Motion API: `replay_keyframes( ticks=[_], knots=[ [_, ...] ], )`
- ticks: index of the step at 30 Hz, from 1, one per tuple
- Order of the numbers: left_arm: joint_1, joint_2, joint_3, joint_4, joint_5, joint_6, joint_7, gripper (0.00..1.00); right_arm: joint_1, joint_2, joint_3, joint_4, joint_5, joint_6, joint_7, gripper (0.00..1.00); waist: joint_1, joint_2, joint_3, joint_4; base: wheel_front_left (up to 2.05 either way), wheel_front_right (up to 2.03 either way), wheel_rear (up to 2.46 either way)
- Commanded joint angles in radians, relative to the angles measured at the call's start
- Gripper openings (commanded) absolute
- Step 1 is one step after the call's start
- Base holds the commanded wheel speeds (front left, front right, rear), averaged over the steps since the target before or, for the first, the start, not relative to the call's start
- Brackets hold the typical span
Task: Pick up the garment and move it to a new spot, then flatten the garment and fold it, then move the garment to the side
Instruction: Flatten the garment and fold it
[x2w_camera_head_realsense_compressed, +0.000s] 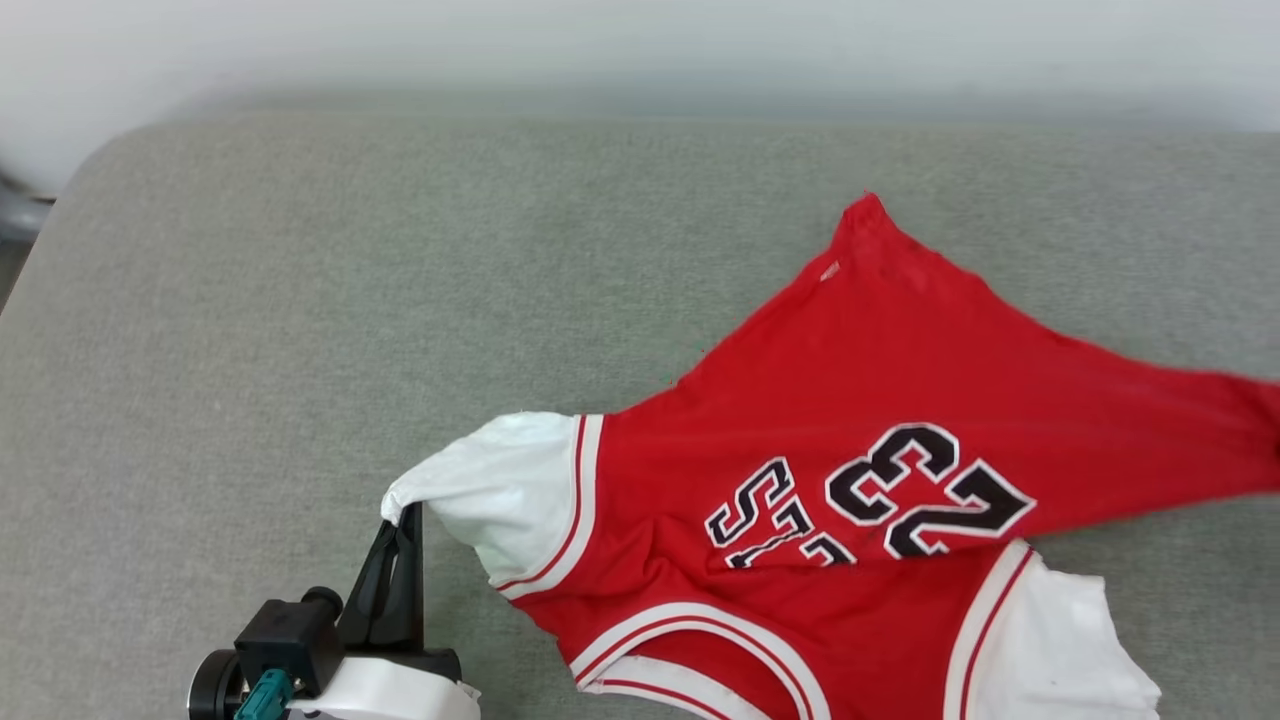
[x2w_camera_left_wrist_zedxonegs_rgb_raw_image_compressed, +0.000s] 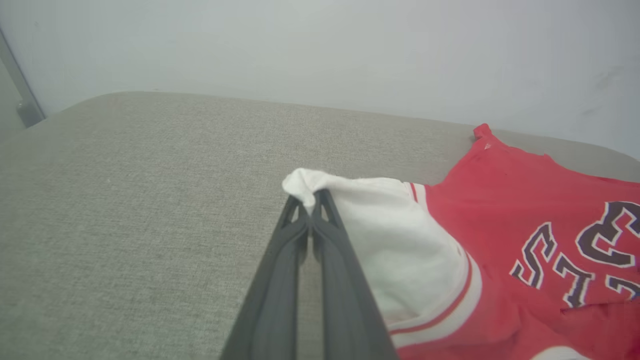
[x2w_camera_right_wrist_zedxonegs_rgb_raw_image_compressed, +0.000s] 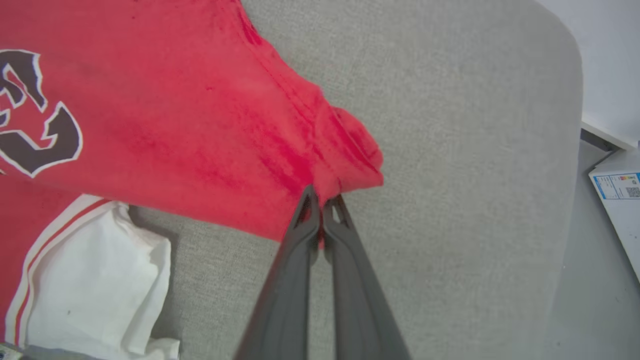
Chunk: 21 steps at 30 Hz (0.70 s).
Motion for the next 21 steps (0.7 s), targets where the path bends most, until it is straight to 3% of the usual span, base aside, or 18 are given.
replay_keyframes(
  ticks=[1,4,10,11,15,16,17,21],
  knots=[
    [0.012,0.002,0.004,0.002,0.001,0.004,-0.002,0.0,0.06,0.011,-0.028,-0.016,0.0,-0.001,-0.007,0.0,0.0002,-0.0001,-0.023,-0.021,0.0,0.0,0.0],
    [0.021,0.004,0.006,0.003,0.0,0.003,-0.002,0.0,0.187,0.039,-0.092,-0.046,-0.007,-0.001,-0.003,0.0,0.0002,-0.0001,-0.034,-0.031,0.0,0.0,0.0],
    [0.03,0.012,0.011,0.013,-0.003,0.002,-0.002,0.0,0.465,0.153,-0.236,-0.074,-0.024,-0.001,0.01,0.0,0.0002,-0.0001,-0.049,-0.037,0.0,0.0,0.0],
    [0.034,0.014,0.015,0.015,-0.004,0.004,-0.002,0.0,0.55,0.204,-0.273,-0.069,-0.03,-0.001,0.02,0.0,0.0002,-0.0001,-0.049,-0.04,0.0,0.0,0.0],
    [0.028,0.016,0.019,0.021,-0.004,0.001,-0.002,0.0,0.621,0.275,-0.324,-0.078,-0.05,-0.001,0.022,0.0,0.0002,-0.0001,-0.046,-0.039,0.0,0.0,0.0],
    [0.028,0.016,0.02,0.023,-0.004,0.001,-0.002,0.0,0.614,0.282,-0.338,-0.085,-0.057,-0.001,0.014,0.44,0.0002,-0.0001,-0.046,-0.04,0.0,0.0,0.0],
    [0.028,0.017,0.02,0.024,-0.003,0.001,-0.002,0.0,0.604,0.293,-0.353,-0.093,-0.06,-0.001,0.006,1.0,0.0002,-0.0001,-0.046,-0.041,0.0,0.0,0.0],
    [0.027,0.016,0.017,0.026,0.001,-0.001,-0.002,0.0,0.56,0.301,-0.404,-0.143,-0.065,-0.001,-0.018,1.0,0.0002,-0.0001,-0.049,-0.04,0.0,0.0,0.0]
  ],
)
